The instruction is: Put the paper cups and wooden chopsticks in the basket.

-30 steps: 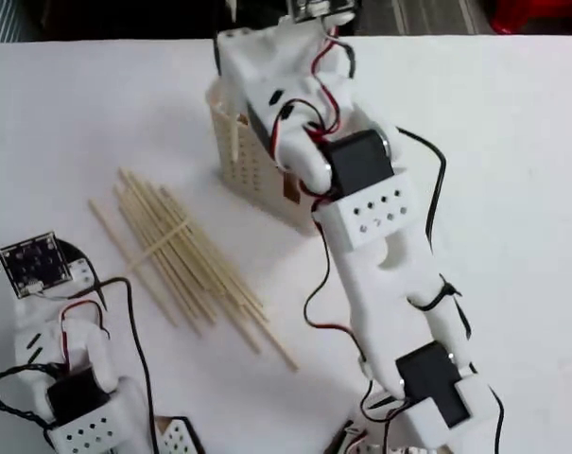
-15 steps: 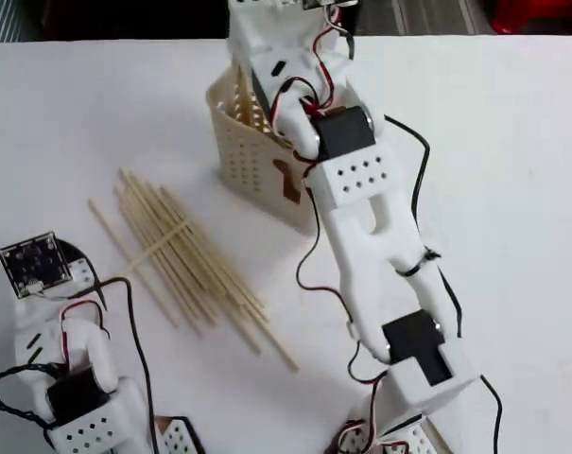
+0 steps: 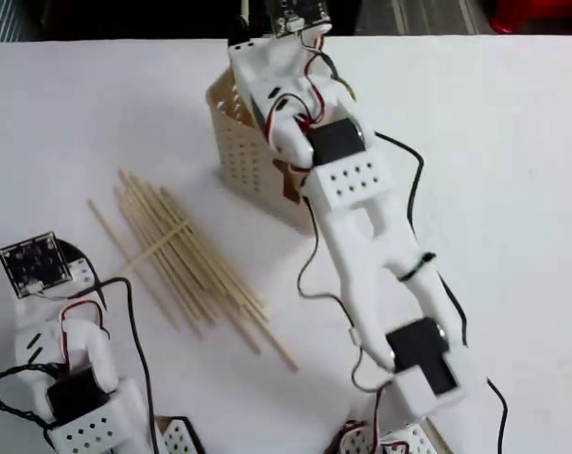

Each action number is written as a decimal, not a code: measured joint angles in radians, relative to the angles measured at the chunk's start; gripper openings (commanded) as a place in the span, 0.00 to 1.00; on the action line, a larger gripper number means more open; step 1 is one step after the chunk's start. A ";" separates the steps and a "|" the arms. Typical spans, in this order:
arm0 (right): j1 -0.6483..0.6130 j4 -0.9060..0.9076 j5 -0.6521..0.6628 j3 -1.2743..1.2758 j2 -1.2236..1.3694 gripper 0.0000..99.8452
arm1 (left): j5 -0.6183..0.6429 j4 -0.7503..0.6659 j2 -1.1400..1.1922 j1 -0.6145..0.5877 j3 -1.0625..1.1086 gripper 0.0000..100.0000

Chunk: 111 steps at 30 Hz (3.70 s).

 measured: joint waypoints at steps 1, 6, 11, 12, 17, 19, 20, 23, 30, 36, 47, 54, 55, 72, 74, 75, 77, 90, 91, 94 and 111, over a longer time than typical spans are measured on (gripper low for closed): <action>-0.012 0.031 0.000 0.000 -0.031 0.13 | 0.000 0.000 0.000 0.000 0.000 0.08; -0.043 0.219 0.000 0.000 -0.173 0.04 | 0.000 0.000 0.000 0.000 0.000 0.08; -0.091 0.511 0.000 0.000 -0.293 0.02 | 0.000 0.000 0.000 0.000 0.000 0.08; -0.104 0.575 0.000 0.005 -0.311 0.02 | 0.000 0.000 0.000 0.000 0.000 0.08; -0.141 0.807 0.000 0.104 -0.374 0.02 | 0.000 0.000 0.000 0.000 0.000 0.08; -0.141 0.830 0.000 0.178 -0.394 0.03 | 0.000 0.000 0.000 0.000 0.000 0.08; -0.141 0.833 0.000 0.221 -0.404 0.03 | 0.000 0.000 0.000 0.000 0.000 0.08; -0.140 0.838 0.000 0.356 -0.430 0.02 | 0.000 0.012 0.000 0.000 -0.006 0.08; -0.080 0.684 -0.018 0.651 -0.497 0.03 | -0.072 0.157 0.000 0.034 -0.172 0.09; 0.014 0.466 -0.077 0.898 -0.537 0.03 | -0.193 0.253 0.043 0.126 -0.308 0.14; 0.026 0.233 -0.078 1.065 -0.537 0.03 | -0.356 0.465 0.799 0.144 -0.816 0.26; 0.071 0.227 -0.078 1.065 -0.539 0.03 | -0.381 0.551 1.263 0.147 -1.042 0.29; 0.071 0.227 -0.078 1.065 -0.539 0.03 | -0.402 0.551 1.318 0.149 -1.059 0.29; 0.071 0.227 -0.078 1.065 -0.539 0.03 | -0.471 0.420 1.768 0.233 -1.109 0.29; 0.071 0.227 -0.078 1.065 -0.539 0.03 | -0.457 0.385 1.794 0.221 -1.111 0.29; 0.071 0.227 -0.078 1.065 -0.539 0.03 | -0.453 0.371 1.811 0.218 -1.111 0.28; 0.071 0.227 -0.078 1.065 -0.539 0.03 | -0.446 0.344 1.847 0.216 -1.111 0.27; 0.071 0.227 -0.078 1.065 -0.539 0.03 | -0.382 0.264 1.990 0.173 -1.174 0.21; 0.071 0.227 -0.078 1.065 -0.539 0.03 | -0.382 0.264 2.010 0.160 -1.185 0.21; 0.071 0.227 -0.078 1.065 -0.539 0.03 | -0.381 0.273 2.061 0.130 -1.229 0.21; 0.071 0.227 -0.078 1.065 -0.539 0.03 | -0.381 0.482 2.242 0.164 -1.484 0.02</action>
